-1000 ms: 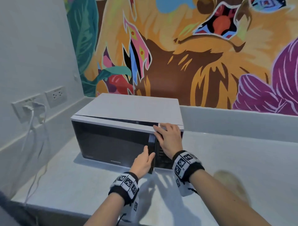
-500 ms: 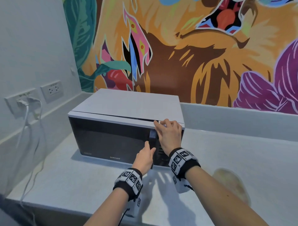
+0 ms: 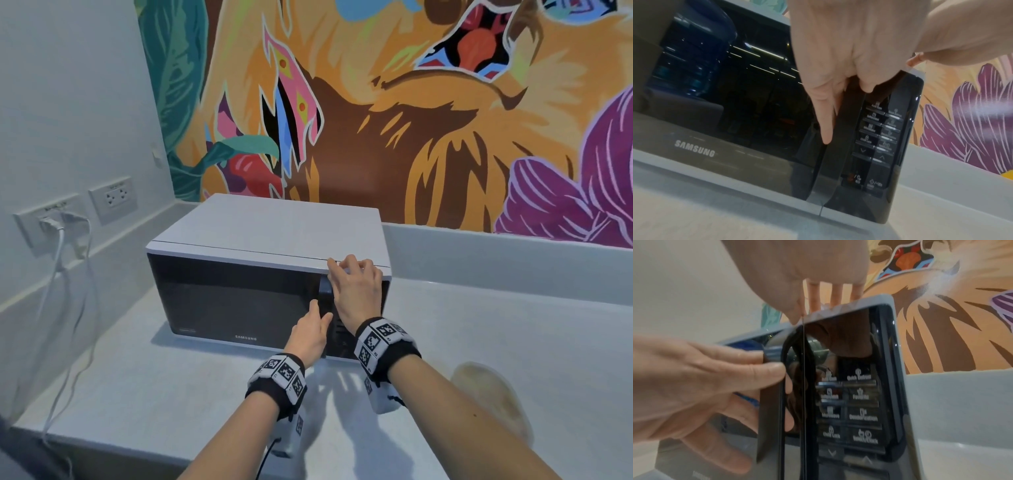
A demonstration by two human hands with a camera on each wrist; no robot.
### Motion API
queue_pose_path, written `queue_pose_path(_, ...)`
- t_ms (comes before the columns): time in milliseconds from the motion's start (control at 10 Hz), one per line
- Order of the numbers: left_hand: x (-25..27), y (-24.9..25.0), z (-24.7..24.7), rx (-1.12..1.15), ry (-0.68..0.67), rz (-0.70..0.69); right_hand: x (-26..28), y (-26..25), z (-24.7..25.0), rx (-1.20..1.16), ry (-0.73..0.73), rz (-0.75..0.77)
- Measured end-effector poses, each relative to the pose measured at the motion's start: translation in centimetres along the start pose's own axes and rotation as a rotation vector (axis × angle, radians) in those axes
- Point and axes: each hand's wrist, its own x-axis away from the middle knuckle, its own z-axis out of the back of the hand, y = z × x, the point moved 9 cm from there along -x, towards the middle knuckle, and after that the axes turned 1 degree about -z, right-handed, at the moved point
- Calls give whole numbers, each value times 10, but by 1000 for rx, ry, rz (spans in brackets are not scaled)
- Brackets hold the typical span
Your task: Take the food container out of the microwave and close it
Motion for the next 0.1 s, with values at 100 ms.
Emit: queue_pose_path(100,4,-14,6,-21,39,23,18,7,6,-177,-61,24)
